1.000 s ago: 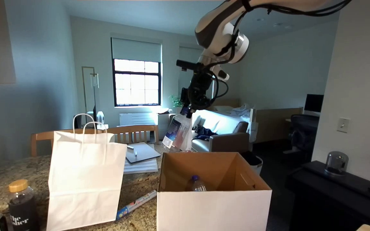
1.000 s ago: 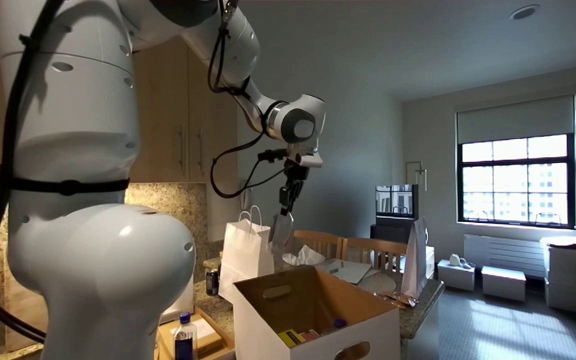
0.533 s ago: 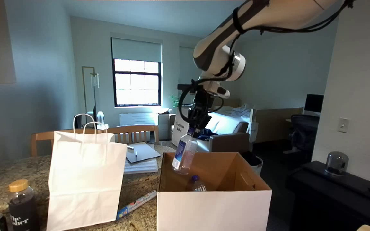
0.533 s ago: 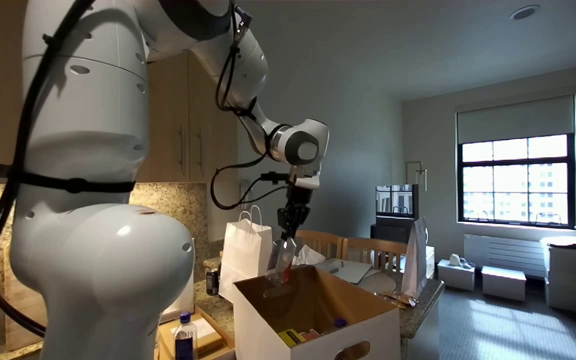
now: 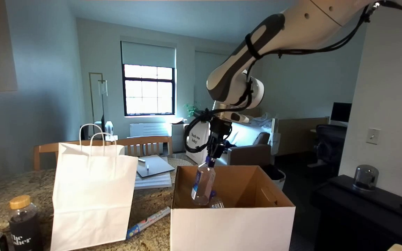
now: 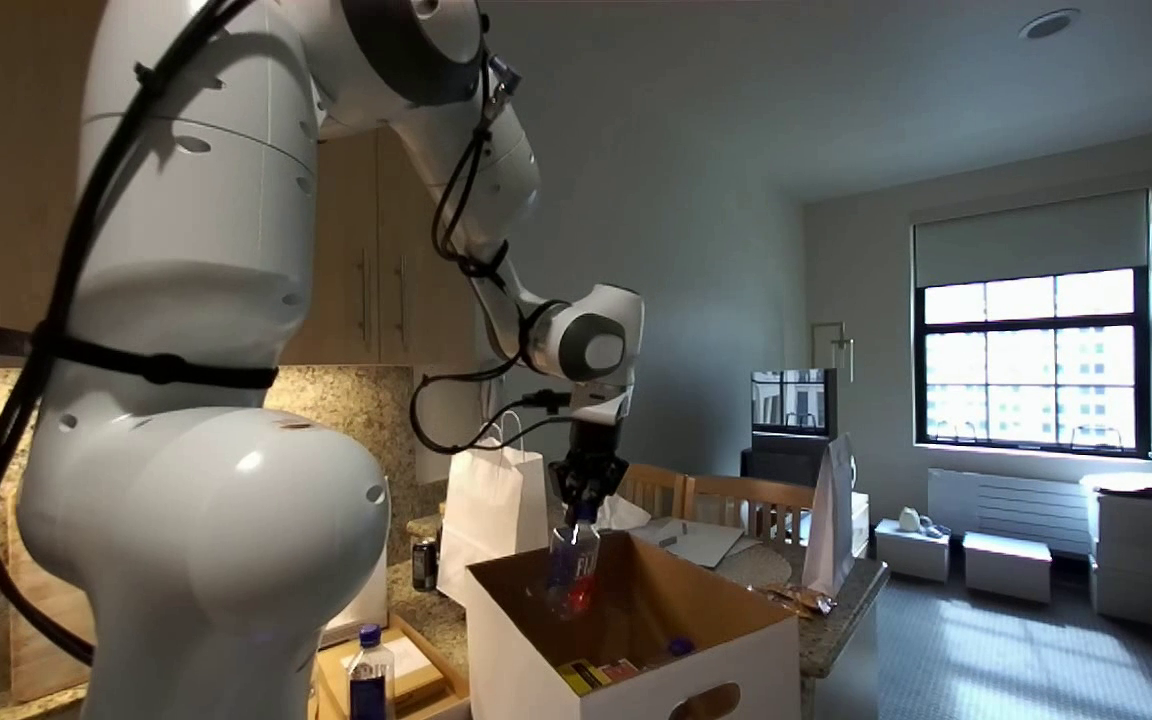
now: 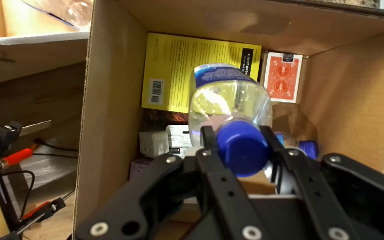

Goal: Put two empty water bottles inside the white storage box

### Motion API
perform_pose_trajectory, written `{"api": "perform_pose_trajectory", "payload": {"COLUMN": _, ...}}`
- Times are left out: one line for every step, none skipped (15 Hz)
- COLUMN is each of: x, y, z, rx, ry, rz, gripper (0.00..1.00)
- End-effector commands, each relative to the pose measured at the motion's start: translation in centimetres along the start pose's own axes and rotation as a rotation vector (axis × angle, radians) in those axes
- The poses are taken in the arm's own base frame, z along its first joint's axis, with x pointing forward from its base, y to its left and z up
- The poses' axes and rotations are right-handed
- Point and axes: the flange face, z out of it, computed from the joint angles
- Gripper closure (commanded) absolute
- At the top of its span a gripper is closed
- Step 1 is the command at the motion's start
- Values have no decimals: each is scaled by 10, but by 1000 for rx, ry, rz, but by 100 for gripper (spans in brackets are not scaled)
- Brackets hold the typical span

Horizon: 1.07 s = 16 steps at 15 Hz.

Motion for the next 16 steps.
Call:
{"api": "perform_pose_trajectory", "payload": {"x": -21, "y": 9, "z": 44, "rx": 1, "ry": 93, "rz": 43, "gripper": 86}}
{"api": "perform_pose_trajectory", "payload": {"x": -24, "y": 10, "z": 58, "rx": -10, "ry": 139, "rz": 57, "gripper": 86}}
{"api": "perform_pose_trajectory", "payload": {"x": -26, "y": 12, "z": 69, "rx": -32, "ry": 168, "rz": 60, "gripper": 86}}
{"api": "perform_pose_trajectory", "payload": {"x": -29, "y": 13, "z": 80, "rx": -43, "ry": 185, "rz": 60, "gripper": 86}}
{"api": "perform_pose_trajectory", "payload": {"x": -31, "y": 13, "z": 88, "rx": -53, "ry": 188, "rz": 59, "gripper": 86}}
{"api": "perform_pose_trajectory", "payload": {"x": -32, "y": 11, "z": 96, "rx": -54, "ry": 176, "rz": 49, "gripper": 86}}
{"api": "perform_pose_trajectory", "payload": {"x": -34, "y": 9, "z": 104, "rx": -60, "ry": 157, "rz": 36, "gripper": 86}}
{"api": "perform_pose_trajectory", "payload": {"x": -34, "y": 6, "z": 112, "rx": -58, "ry": 161, "rz": 41, "gripper": 86}}
{"api": "perform_pose_trajectory", "payload": {"x": -36, "y": 3, "z": 118, "rx": -51, "ry": 162, "rz": 37, "gripper": 86}}
{"api": "perform_pose_trajectory", "payload": {"x": -37, "y": 1, "z": 121, "rx": -30, "ry": 165, "rz": 35, "gripper": 86}}
{"api": "perform_pose_trajectory", "payload": {"x": -38, "y": -1, "z": 124, "rx": -7, "ry": 173, "rz": 43, "gripper": 86}}
{"api": "perform_pose_trajectory", "payload": {"x": -37, "y": -4, "z": 125, "rx": 25, "ry": 179, "rz": 42, "gripper": 86}}
{"api": "perform_pose_trajectory", "payload": {"x": -36, "y": -8, "z": 125, "rx": 57, "ry": 191, "rz": 45, "gripper": 86}}
{"api": "perform_pose_trajectory", "payload": {"x": -35, "y": -10, "z": 124, "rx": 87, "ry": 209, "rz": 49, "gripper": 86}}
{"api": "perform_pose_trajectory", "payload": {"x": -34, "y": -13, "z": 123, "rx": 121, "ry": 240, "rz": 51, "gripper": 86}}
{"api": "perform_pose_trajectory", "payload": {"x": -33, "y": -16, "z": 123, "rx": 138, "ry": 264, "rz": 52, "gripper": 86}}
